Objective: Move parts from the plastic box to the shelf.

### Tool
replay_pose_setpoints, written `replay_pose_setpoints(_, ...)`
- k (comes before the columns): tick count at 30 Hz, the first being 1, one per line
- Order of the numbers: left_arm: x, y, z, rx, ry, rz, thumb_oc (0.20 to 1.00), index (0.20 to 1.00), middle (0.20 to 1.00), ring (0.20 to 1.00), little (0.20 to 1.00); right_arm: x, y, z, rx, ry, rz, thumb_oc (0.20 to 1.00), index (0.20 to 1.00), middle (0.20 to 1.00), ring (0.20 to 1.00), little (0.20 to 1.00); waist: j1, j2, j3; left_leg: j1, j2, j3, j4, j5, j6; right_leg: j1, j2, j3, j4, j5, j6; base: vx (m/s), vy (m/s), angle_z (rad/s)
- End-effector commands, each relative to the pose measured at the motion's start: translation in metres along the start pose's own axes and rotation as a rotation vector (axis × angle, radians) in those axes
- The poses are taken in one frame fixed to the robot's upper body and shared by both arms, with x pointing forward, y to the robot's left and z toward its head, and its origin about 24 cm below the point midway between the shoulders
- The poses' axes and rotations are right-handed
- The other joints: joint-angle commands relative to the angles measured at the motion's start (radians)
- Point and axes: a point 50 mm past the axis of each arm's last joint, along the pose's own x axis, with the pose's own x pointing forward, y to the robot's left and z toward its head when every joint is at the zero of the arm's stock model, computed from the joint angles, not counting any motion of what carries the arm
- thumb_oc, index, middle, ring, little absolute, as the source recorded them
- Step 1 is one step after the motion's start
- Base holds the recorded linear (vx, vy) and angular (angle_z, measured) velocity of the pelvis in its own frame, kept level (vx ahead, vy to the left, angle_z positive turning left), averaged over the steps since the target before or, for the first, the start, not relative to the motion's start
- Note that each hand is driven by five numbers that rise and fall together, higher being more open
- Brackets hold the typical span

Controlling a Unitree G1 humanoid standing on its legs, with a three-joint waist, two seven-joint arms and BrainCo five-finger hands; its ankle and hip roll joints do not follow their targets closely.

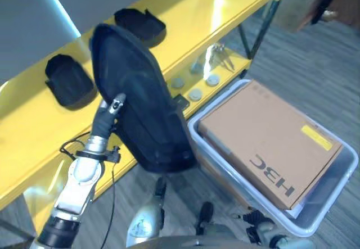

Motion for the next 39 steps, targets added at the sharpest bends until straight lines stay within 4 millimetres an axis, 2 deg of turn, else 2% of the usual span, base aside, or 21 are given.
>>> replay_pose_setpoints(1, 0.017, 0.012, 0.044, 0.07, -0.272, 0.062, 0.2, 0.2, 0.2, 0.2, 0.2, -0.006, 0.023, -0.022, -0.01, 0.069, 0.054, 1.0, 1.0, 1.0, 1.0, 1.0, -0.026, 0.017, -0.088, 0.072, 0.067, 0.106, -0.069, -0.022, 0.026, -0.05, -0.001, 0.062, 0.051, -0.076, 0.084, 0.03, -0.012, 1.52)
replay_pose_setpoints(4, 0.021, 0.012, 0.045, 0.07, -0.284, 0.064, 0.2, 0.2, 0.2, 0.2, 0.2, -0.008, 0.024, -0.029, -0.007, 0.089, 0.053, 1.0, 1.0, 1.0, 1.0, 1.0, -0.037, 0.015, -0.101, 0.096, 0.095, 0.198, -0.078, -0.023, 0.004, -0.005, -0.017, -0.008, 0.036, -0.078, 0.092, 0.03, 0.038, 1.32)
replay_pose_setpoints(5, 0.021, 0.012, 0.045, 0.07, -0.284, 0.063, 0.2, 0.2, 0.2, 0.2, 0.2, -0.008, 0.024, -0.029, -0.006, 0.089, 0.053, 1.0, 1.0, 1.0, 1.0, 1.0, -0.038, 0.014, -0.1, 0.095, 0.095, 0.196, -0.074, -0.025, 0.004, -0.003, -0.017, -0.01, 0.035, -0.077, 0.093, -0.01, 0.104, 1.04)
replay_pose_setpoints(6, 0.018, 0.017, 0.047, 0.096, -0.291, 0.074, 0.2, 0.2, 0.2, 0.2, 0.2, -0.008, 0.03, -0.026, -0.043, 0.082, 0.075, 1.0, 1.0, 1.0, 1.0, 1.0, -0.02, -0.018, -0.095, 0.091, 0.069, 0.166, 0.07, -0.103, 0.008, 0.029, -0.043, -0.02, 0.024, -0.055, 0.093, -0.01, 0.087, 1.01)
replay_pose_setpoints(12, 0.014, 0.027, 0.052, 0.132, -0.3, 0.111, 0.2, 0.2, 0.2, 0.2, 0.2, -0.007, 0.042, -0.01, -0.133, 0.027, 0.124, 1.0, 1.0, 1.0, 1.0, 1.0, 0.001, -0.05, -0.085, 0.115, 0.082, 0.164, 0.162, -0.202, 0.014, 0.028, -0.082, -0.039, 0.039, -0.022, 0.114, -0.06, 0.16, 0.1)
replay_pose_setpoints(15, 0.014, 0.025, 0.047, 0.088, -0.274, 0.117, 0.2, 0.2, 0.2, 0.2, 0.2, -0.005, 0.038, 0.002, -0.098, -0.007, 0.096, 1.0, 1.0, 1.0, 1.0, 1.0, 0.002, -0.042, -0.117, 0.21, 0.035, 0.128, 0.011, -0.211, 0.049, -0.006, -0.096, -0.012, 0.09, 0.001, 0.149, 0.0, 0.356, -0.13)
replay_pose_setpoints(16, 0.019, 0.022, 0.05, 0.09, -0.289, 0.087, 0.2, 0.2, 0.2, 0.2, 0.2, -0.004, 0.033, 0.01, 0.005, -0.039, 0.06, 1.0, 1.0, 1.0, 1.0, 1.0, -0.016, -0.037, -0.119, 0.231, 0.012, 0.124, -0.066, -0.199, 0.079, -0.041, -0.131, -0.004, 0.18, 0.017, 0.174, -0.11, 0.495, -0.16)
replay_pose_setpoints(17, 0.023, 0.021, 0.057, 0.122, -0.325, 0.057, 0.2, 0.2, 0.2, 0.2, 0.2, -0.004, 0.032, 0.018, 0.059, -0.074, 0.048, 1.0, 1.0, 1.0, 1.0, 1.0, -0.036, -0.036, -0.108, 0.244, -0.023, 0.128, -0.104, -0.165, 0.115, -0.111, -0.173, 0.052, 0.262, 0.053, 0.187, -0.12, 0.489, 0.05)
replay_pose_setpoints(18, 0.023, 0.021, 0.057, 0.122, -0.325, 0.057, 0.2, 0.2, 0.2, 0.2, 0.2, -0.004, 0.032, 0.018, 0.06, -0.074, 0.048, 1.0, 1.0, 1.0, 1.0, 1.0, -0.032, -0.037, -0.109, 0.247, -0.026, 0.132, -0.109, -0.163, 0.116, -0.116, -0.176, 0.057, 0.268, 0.052, 0.189, -0.1, 0.345, 0.28)
replay_pose_setpoints(20, 0.028, 0.023, 0.062, 0.156, -0.353, 0.044, 0.2, 0.2, 0.2, 0.2, 0.2, -0.005, 0.036, 0.023, 0.088, -0.097, 0.054, 1.0, 1.0, 1.0, 1.0, 1.0, -0.059, -0.035, -0.105, 0.274, -0.032, 0.108, -0.183, -0.135, 0.118, -0.179, -0.147, 0.169, 0.284, 0.059, 0.189, -0.04, 0.168, -0.05)
replay_pose_setpoints(23, 0.032, 0.02, 0.061, 0.16, -0.357, 0.018, 0.2, 0.2, 0.2, 0.2, 0.2, -0.007, 0.043, 0.016, 0.046, -0.089, 0.067, 1.0, 1.0, 1.0, 1.0, 1.0, -0.1, -0.046, -0.111, 0.259, -0.037, 0.06, -0.184, -0.121, 0.114, -0.195, -0.003, 0.354, 0.227, 0.007, 0.169, 0.04, 0.084, 0.15)
replay_pose_setpoints(24, 0.033, 0.018, 0.059, 0.133, -0.353, 0.015, 0.2, 0.2, 0.2, 0.2, 0.2, -0.009, 0.049, 0.009, 0.039, -0.085, 0.086, 1.0, 1.0, 1.0, 1.0, 1.0, -0.122, -0.053, -0.117, 0.24, -0.05, 0.02, -0.184, -0.108, 0.119, -0.205, 0.087, 0.436, 0.234, -0.028, 0.142, 0.08, 0.046, 1.12)
replay_pose_setpoints(25, 0.033, 0.018, 0.059, 0.133, -0.353, 0.015, 0.2, 0.2, 0.2, 0.2, 0.2, -0.009, 0.049, 0.009, 0.039, -0.085, 0.086, 1.0, 1.0, 1.0, 1.0, 1.0, -0.123, -0.053, -0.117, 0.239, -0.05, 0.02, -0.184, -0.108, 0.119, -0.206, 0.086, 0.435, 0.235, -0.029, 0.142, 0.07, 0.044, 1.33)
replay_pose_setpoints(26, 0.036, 0.014, 0.056, 0.102, -0.346, 0.006, 0.2, 0.2, 0.2, 0.2, 0.2, -0.011, 0.053, 0.0, -0.003, -0.068, 0.098, 1.0, 1.0, 1.0, 1.0, 1.0, -0.128, -0.06, -0.121, 0.216, -0.073, -0.026, -0.184, -0.102, 0.12, -0.197, 0.143, 0.47, 0.204, -0.055, 0.112, 0.07, 0.005, 1.36)
replay_pose_setpoints(30, 0.033, 0.013, 0.052, 0.042, -0.325, 0.022, 0.2, 0.2, 0.2, 0.2, 0.2, -0.012, 0.052, -0.009, 0.016, -0.032, 0.087, 1.0, 1.0, 1.0, 1.0, 1.0, -0.124, -0.057, -0.129, 0.207, -0.101, -0.076, -0.181, -0.108, 0.124, -0.15, 0.139, 0.469, 0.129, -0.046, 0.1, 0.13, -0.024, 1.45)
replay_pose_setpoints(31, 0.023, 0.021, 0.051, 0.016, -0.312, 0.084, 0.2, 0.2, 0.2, 0.2, 0.2, -0.011, 0.049, -0.008, -0.047, -0.042, 0.09, 1.0, 1.0, 1.0, 1.0, 1.0, -0.095, -0.047, -0.103, 0.151, -0.13, -0.063, 0.016, -0.168, 0.105, -0.125, 0.104, 0.448, 0.107, -0.036, 0.097, 0.11, 0.017, 0.69)
replay_pose_setpoints(32, 0.023, 0.021, 0.052, -0.017, -0.32, 0.095, 0.2, 0.2, 0.2, 0.2, 0.2, -0.008, 0.04, -0.001, -0.092, -0.073, 0.077, 1.0, 1.0, 1.0, 1.0, 1.0, -0.073, -0.048, -0.064, 0.055, -0.146, -0.044, 0.202, -0.155, 0.05, -0.095, 0.077, 0.434, 0.09, -0.034, 0.082, 0.11, 0.017, 0.21)
replay_pose_setpoints(34, 0.025, 0.021, 0.052, -0.01, -0.324, 0.092, 0.2, 0.2, 0.2, 0.2, 0.2, -0.007, 0.035, 0.002, -0.106, -0.077, 0.062, 1.0, 1.0, 1.0, 1.0, 1.0, -0.065, -0.046, -0.055, 0.015, -0.127, -0.031, 0.25, -0.14, 0.03, -0.083, 0.063, 0.408, 0.079, -0.034, 0.081, 0.0, 0.025, 0.44)
replay_pose_setpoints(35, 0.027, 0.021, 0.053, 0.003, -0.323, 0.085, 0.2, 0.2, 0.2, 0.2, 0.2, -0.006, 0.031, 0.004, -0.106, -0.083, 0.046, 1.0, 1.0, 1.0, 1.0, 1.0, -0.066, -0.051, -0.057, -0.01, -0.08, 0.002, 0.245, -0.137, 0.026, -0.07, 0.04, 0.379, 0.06, -0.031, 0.085, 0.08, 0.043, 0.72)
replay_pose_setpoints(37, 0.029, 0.02, 0.052, 0.004, -0.32, 0.072, 0.2, 0.2, 0.2, 0.2, 0.2, -0.006, 0.027, 0.002, -0.046, -0.07, 0.021, 1.0, 1.0, 1.0, 1.0, 1.0, -0.063, -0.051, -0.077, 0.008, -0.02, 0.021, 0.148, -0.151, 0.034, -0.033, 0.019, 0.342, 0.017, -0.03, 0.105, 0.15, 0.09, 0.89)
replay_pose_setpoints(39, 0.031, 0.024, 0.05, 0.031, -0.307, 0.1, 0.2, 0.2, 0.2, 0.2, 0.2, -0.005, 0.024, 0.005, 0.039, -0.073, -0.002, 1.0, 1.0, 1.0, 1.0, 1.0, -0.057, -0.043, -0.097, 0.016, 0.051, -0.028, 0.02, -0.088, 0.02, -0.03, 0.007, 0.349, 0.013, -0.032, 0.121, 0.18, 0.179, 0.74)
